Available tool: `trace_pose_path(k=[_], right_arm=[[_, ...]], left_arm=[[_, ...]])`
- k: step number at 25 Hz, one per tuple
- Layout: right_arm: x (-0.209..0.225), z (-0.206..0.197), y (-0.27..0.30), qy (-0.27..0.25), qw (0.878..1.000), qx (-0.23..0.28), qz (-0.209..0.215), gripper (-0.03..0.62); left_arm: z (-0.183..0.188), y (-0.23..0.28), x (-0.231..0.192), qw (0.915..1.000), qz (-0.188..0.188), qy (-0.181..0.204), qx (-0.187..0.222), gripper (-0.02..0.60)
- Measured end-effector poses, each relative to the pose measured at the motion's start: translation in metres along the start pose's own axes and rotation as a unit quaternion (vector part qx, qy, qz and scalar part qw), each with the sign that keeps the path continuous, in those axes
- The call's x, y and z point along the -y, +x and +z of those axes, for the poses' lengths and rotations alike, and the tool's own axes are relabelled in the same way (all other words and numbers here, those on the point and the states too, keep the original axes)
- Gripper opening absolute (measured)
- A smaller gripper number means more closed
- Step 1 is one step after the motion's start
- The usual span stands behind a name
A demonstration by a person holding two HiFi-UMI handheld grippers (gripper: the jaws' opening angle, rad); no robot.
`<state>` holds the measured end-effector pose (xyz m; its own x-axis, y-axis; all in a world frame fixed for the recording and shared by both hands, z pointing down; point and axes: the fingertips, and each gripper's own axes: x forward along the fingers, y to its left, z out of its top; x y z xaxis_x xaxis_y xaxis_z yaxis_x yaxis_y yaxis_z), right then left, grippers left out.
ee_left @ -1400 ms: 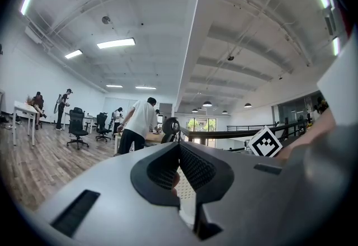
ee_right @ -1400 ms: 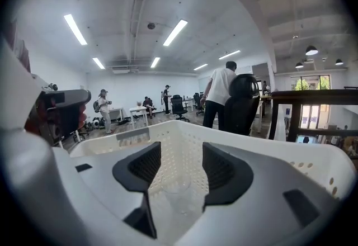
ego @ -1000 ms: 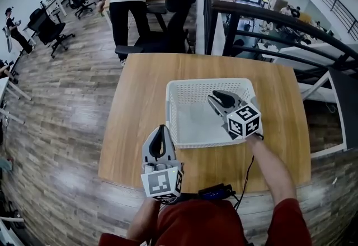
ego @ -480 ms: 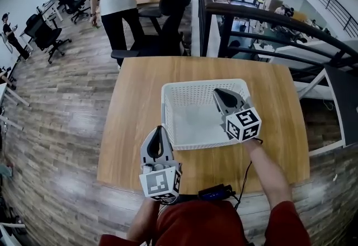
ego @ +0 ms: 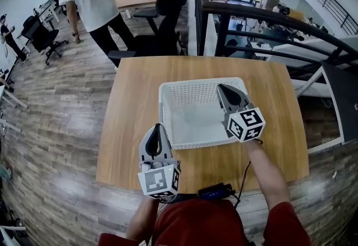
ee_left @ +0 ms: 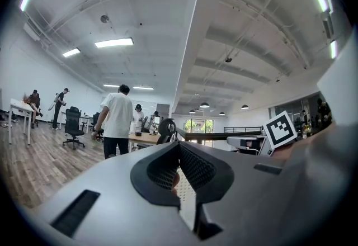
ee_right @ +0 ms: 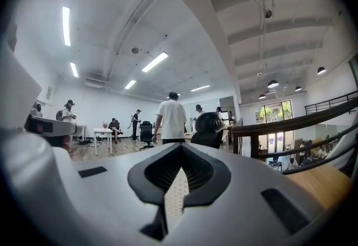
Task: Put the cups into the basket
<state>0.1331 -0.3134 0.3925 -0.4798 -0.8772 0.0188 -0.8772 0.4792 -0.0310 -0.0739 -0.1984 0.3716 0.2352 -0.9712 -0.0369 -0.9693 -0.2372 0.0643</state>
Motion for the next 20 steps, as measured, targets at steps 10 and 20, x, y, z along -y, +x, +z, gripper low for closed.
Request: trace_pose_path(k=[10, 20], right_arm=[[0.006, 0.009, -0.012, -0.003, 1.000, 0.002, -0.025, 0.011], [0.012, 0.025, -0.049, 0.021, 0.998, 0.013, -0.057, 0.011]], left_arm=[[0.000, 0.001, 0.004, 1.0000, -0.008, -0.002, -0.001, 0.006], [-0.004, 0.004, 0.010, 0.9998, -0.017, -0.008, -0.004, 0.006]])
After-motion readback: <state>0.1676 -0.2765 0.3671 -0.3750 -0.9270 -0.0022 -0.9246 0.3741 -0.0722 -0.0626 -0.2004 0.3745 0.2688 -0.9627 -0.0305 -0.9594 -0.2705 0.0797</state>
